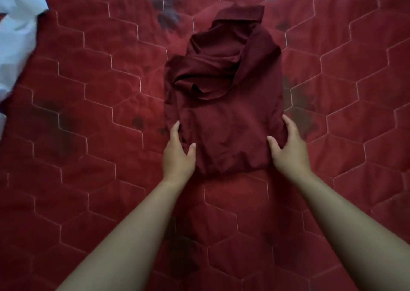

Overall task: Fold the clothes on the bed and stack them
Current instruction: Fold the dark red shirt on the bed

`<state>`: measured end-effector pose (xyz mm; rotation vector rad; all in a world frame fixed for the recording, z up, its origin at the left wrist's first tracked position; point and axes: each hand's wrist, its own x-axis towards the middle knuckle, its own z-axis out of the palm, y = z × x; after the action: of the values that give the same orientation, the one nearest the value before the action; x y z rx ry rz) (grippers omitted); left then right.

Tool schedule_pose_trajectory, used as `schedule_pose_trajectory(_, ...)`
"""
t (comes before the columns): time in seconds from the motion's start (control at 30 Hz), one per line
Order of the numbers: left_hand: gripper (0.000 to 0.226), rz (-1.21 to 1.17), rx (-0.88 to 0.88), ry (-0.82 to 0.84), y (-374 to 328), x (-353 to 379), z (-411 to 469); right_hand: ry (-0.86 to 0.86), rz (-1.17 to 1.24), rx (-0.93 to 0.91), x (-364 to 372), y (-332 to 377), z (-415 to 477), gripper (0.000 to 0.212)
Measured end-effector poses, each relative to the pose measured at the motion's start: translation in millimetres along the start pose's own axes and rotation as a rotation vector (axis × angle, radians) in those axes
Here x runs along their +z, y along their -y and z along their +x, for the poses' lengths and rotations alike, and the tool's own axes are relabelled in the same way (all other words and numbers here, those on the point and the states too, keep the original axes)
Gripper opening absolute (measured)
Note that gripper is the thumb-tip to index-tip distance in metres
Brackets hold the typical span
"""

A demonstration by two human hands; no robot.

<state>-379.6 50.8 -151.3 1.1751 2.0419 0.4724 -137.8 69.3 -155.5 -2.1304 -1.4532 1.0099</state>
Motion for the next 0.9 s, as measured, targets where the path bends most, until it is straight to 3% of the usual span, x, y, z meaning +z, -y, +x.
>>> schedule_pose_trajectory(0.2, 0.065, 0.055, 0.024, 0.057, 33.0, -1.9, -65.4, 0.075, -0.079, -0.007, -19.2, -26.4, -59.1, 0.054)
schedule_pose_trajectory(0.33, 0.070, 0.111, -0.074, 0.172, 57.7, -0.9, -116.2, 0.184, -0.201, 0.047, -26.1, -41.8, -103.1, 0.054)
schedule_pose_trajectory(0.43, 0.074, 0.284, -0.073, 0.069, 57.8, -8.1, -110.6, 0.076, -0.316, -0.023, -25.9, -33.9, -95.7, 0.058)
schedule_pose_trajectory(0.53, 0.075, 0.342, 0.106, -0.043, 31.8, -16.3, -70.0, -0.007, -0.347, -0.240, -21.8, -5.9, -58.7, 0.064)
schedule_pose_trajectory(0.73, 0.079, 0.495, 0.581, 0.114, -18.1, -8.6, 10.3, 0.227, -0.699, -0.589, -19.6, 24.5, 25.9, 0.096)
schedule_pose_trajectory(0.9, 0.078, 0.580, 0.596, 0.297, -14.9, -8.4, 36.8, 0.188, -0.627, -0.601, -25.6, 26.2, 58.9, 0.091)
